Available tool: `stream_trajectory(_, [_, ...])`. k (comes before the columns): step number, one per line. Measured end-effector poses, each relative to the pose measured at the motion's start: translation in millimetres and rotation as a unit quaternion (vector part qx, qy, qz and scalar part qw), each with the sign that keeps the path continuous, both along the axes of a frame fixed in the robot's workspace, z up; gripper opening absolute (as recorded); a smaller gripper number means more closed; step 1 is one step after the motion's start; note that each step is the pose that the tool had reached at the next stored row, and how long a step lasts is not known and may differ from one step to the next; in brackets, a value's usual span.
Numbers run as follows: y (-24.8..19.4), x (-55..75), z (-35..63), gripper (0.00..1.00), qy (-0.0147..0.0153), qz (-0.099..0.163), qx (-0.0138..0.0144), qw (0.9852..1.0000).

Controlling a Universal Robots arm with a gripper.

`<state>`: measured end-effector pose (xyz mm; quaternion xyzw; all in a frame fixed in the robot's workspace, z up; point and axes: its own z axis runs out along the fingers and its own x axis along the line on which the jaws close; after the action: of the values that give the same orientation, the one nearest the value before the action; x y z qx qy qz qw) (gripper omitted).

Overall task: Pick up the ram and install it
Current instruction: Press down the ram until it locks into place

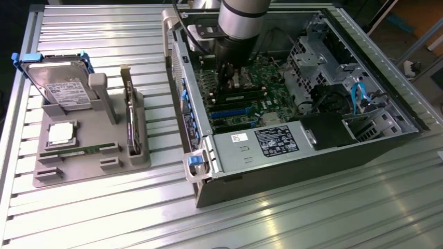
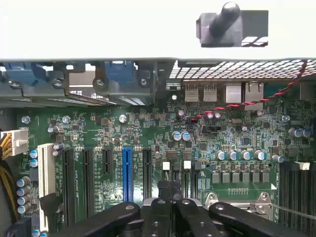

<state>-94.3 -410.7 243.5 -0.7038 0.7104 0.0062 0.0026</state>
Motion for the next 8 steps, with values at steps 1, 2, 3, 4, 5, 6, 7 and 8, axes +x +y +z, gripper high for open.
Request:
stream_trajectory(1, [-0.1, -0.1, -6.1, 0.11, 0.0000, 0.000, 0.0000, 1.0000])
stream_trajectory(2, [-0.1, -0.1, -8.0, 0.11, -0.0001, 0.000, 0.0001, 1.0000])
stream_trajectory(3, [-0.8, -0.1, -11.9, 0.11, 0.0001, 0.000, -0.0001, 1.0000])
stream_trajectory(4, [-1.8, -0.1, -14.8, 0.11, 0.0002, 0.000, -0.0003, 1.0000])
stream_trajectory(5, [-1.6, 0.1, -11.8, 0.11, -0.0003, 0.000, -0.0004, 1.0000])
stream_trajectory(6, [-1.7, 0.0, -6.4, 0.11, 0.0002, 0.000, -0.0012, 1.0000])
stream_trajectory(7, [-1.8, 0.0, -2.9, 0.11, 0.0003, 0.000, -0.0013, 1.0000])
stream_trajectory(8, [-1.7, 0.2, -0.4, 0.11, 0.0004, 0.000, -0.0013, 1.0000])
